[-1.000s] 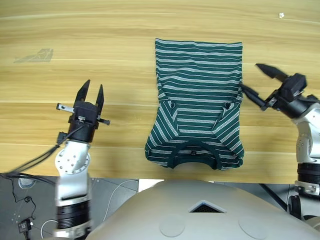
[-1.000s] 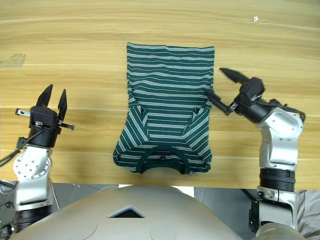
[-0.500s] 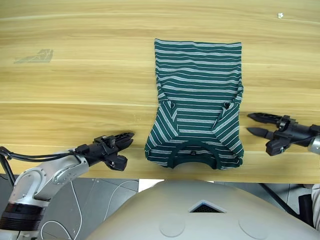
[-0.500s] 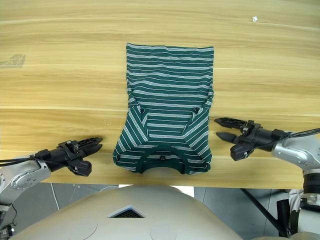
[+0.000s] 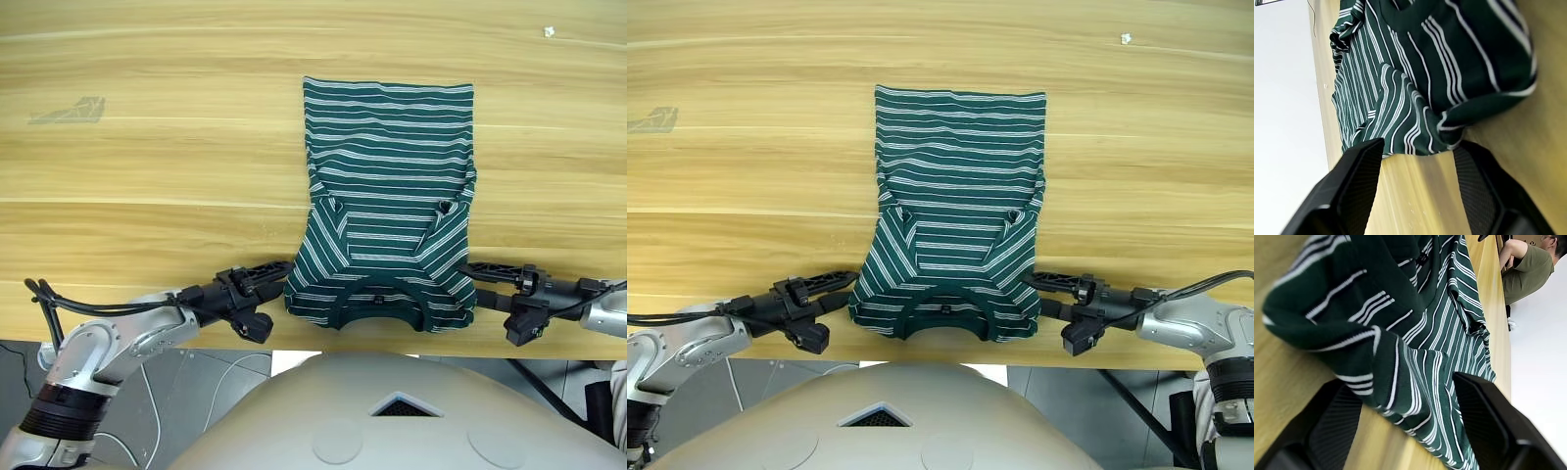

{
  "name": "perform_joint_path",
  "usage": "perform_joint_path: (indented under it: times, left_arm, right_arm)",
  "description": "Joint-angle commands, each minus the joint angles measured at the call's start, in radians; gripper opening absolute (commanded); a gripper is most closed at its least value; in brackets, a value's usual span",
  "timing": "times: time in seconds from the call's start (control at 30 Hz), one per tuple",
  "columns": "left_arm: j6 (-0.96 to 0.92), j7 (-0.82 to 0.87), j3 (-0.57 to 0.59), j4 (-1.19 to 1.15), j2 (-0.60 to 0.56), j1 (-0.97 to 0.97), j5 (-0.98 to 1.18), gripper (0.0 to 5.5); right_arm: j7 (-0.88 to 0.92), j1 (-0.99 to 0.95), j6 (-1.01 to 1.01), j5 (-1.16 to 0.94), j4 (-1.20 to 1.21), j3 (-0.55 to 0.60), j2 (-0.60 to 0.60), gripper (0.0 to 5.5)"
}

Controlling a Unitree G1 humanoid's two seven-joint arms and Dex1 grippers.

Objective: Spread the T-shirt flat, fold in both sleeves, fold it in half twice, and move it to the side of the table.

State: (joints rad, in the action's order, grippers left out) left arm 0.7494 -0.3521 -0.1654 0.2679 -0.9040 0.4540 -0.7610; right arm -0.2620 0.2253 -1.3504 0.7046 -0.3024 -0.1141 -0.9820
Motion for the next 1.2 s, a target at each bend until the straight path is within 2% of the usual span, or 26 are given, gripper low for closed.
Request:
perform_joint_path:
  times: [0.03,0.13,0.2,0.4,0.7,0.83,0.97,1.07,1.13,1.2]
  left_arm:
    - [0.002,-0.042,-0.047,-0.017,-0.029,0.048,-0.061,2.60]
    - [0.003,-0.058,-0.076,-0.033,-0.040,0.061,-0.078,2.60]
    - [0.015,-0.061,-0.100,-0.042,-0.040,0.052,-0.084,2.63]
    - [0.017,-0.072,-0.134,-0.048,-0.047,0.027,-0.085,1.46]
    - [-0.008,-0.076,-0.143,-0.031,-0.061,0.021,-0.075,0.10]
    - [-0.052,-0.122,-0.119,0.001,-0.080,0.067,0.043,0.01]
    - [-0.129,-0.200,-0.057,0.048,-0.138,0.124,0.218,0.00]
    - [-0.240,-0.301,-0.012,0.132,-0.194,0.217,0.408,0.00]
    - [-0.371,-0.386,0.033,0.234,-0.231,0.292,0.591,0.00]
    - [-0.462,-0.446,0.099,0.311,-0.257,0.326,0.725,0.00]
  right_arm:
    - [-0.058,0.004,0.037,0.016,-0.005,-0.065,-0.035,3.30]
    - [-0.073,0.019,0.059,0.002,-0.001,-0.101,-0.052,3.30]
    - [-0.076,0.024,0.070,-0.009,0.002,-0.118,-0.057,2.94]
    - [-0.086,0.031,0.100,-0.039,0.004,-0.164,-0.075,1.70]
    - [-0.129,0.041,0.149,-0.138,0.023,-0.219,-0.094,0.07]
    - [-0.326,0.089,0.381,-0.523,0.130,-0.324,-0.143,0.00]
    - [-0.634,0.164,0.750,-0.956,0.348,-0.388,-0.276,0.00]
    - [-0.803,0.174,0.968,-1.249,0.474,-0.337,-0.354,0.00]
    - [-0.871,0.160,1.088,-1.445,0.532,-0.253,-0.359,0.00]
    - [-0.877,0.143,1.173,-1.544,0.554,-0.179,-0.334,0.00]
